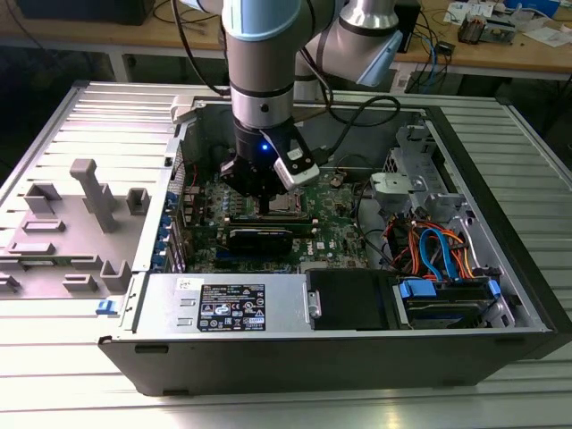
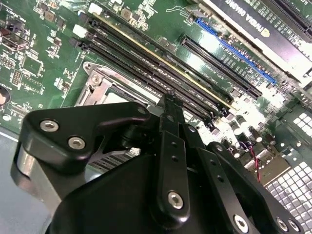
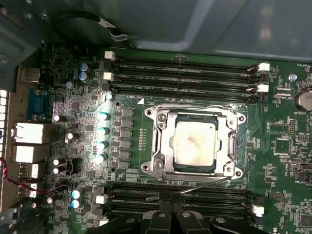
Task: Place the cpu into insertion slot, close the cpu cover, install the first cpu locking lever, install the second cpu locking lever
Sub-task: 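Install the second cpu locking lever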
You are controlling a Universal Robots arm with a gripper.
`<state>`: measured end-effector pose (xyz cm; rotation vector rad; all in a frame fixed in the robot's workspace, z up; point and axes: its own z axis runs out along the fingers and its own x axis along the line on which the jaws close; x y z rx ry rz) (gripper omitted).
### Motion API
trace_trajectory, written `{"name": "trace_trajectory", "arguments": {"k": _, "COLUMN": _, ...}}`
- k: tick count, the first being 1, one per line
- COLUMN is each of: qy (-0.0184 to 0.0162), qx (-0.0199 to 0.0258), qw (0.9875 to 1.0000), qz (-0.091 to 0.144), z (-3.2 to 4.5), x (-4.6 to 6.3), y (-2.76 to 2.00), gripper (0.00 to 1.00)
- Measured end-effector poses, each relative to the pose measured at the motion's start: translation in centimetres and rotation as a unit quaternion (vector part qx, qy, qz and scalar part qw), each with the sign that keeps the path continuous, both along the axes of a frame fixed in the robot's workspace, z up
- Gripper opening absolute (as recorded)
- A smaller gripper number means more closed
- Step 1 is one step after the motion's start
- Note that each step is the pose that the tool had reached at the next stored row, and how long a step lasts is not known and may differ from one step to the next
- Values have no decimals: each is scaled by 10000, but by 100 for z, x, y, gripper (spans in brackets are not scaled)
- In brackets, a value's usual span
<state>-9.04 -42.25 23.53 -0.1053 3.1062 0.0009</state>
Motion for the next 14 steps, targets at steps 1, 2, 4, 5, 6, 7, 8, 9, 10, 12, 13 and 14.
{"name": "trace_trajectory", "arguments": {"k": 1, "qy": 0, "qx": 27, "qw": 10000, "qz": -1, "z": -3, "x": -6, "y": 0, "gripper": 11}}
{"name": "trace_trajectory", "arguments": {"k": 2, "qy": 0, "qx": 49, "qw": 10000, "qz": -1, "z": -6, "x": -9, "y": -1, "gripper": 11}}
{"name": "trace_trajectory", "arguments": {"k": 4, "qy": 0, "qx": 94, "qw": 10000, "qz": 0, "z": -19, "x": -16, "y": -1, "gripper": 11}}
{"name": "trace_trajectory", "arguments": {"k": 5, "qy": 0, "qx": 117, "qw": 9999, "qz": 0, "z": -28, "x": -20, "y": -2, "gripper": 11}}
{"name": "trace_trajectory", "arguments": {"k": 6, "qy": 0, "qx": 125, "qw": 9999, "qz": 0, "z": -29, "x": -22, "y": -3, "gripper": 11}}
{"name": "trace_trajectory", "arguments": {"k": 7, "qy": 0, "qx": 124, "qw": 9999, "qz": -1, "z": -29, "x": -22, "y": -3, "gripper": 11}}
{"name": "trace_trajectory", "arguments": {"k": 8, "qy": 0, "qx": 125, "qw": 9999, "qz": -1, "z": -29, "x": -22, "y": -3, "gripper": 11}}
{"name": "trace_trajectory", "arguments": {"k": 9, "qy": 0, "qx": 125, "qw": 9999, "qz": -1, "z": -29, "x": -22, "y": -3, "gripper": 11}}
{"name": "trace_trajectory", "arguments": {"k": 10, "qy": 0, "qx": 125, "qw": 9999, "qz": -1, "z": -29, "x": -22, "y": -4, "gripper": 11}}
{"name": "trace_trajectory", "arguments": {"k": 12, "qy": 0, "qx": 125, "qw": 9999, "qz": -1, "z": -29, "x": -22, "y": -4, "gripper": 11}}
{"name": "trace_trajectory", "arguments": {"k": 13, "qy": 0, "qx": 125, "qw": 9999, "qz": 0, "z": -29, "x": -22, "y": -4, "gripper": 11}}
{"name": "trace_trajectory", "arguments": {"k": 14, "qy": 0, "qx": 125, "qw": 9999, "qz": -1, "z": -29, "x": -22, "y": -5, "gripper": 11}}
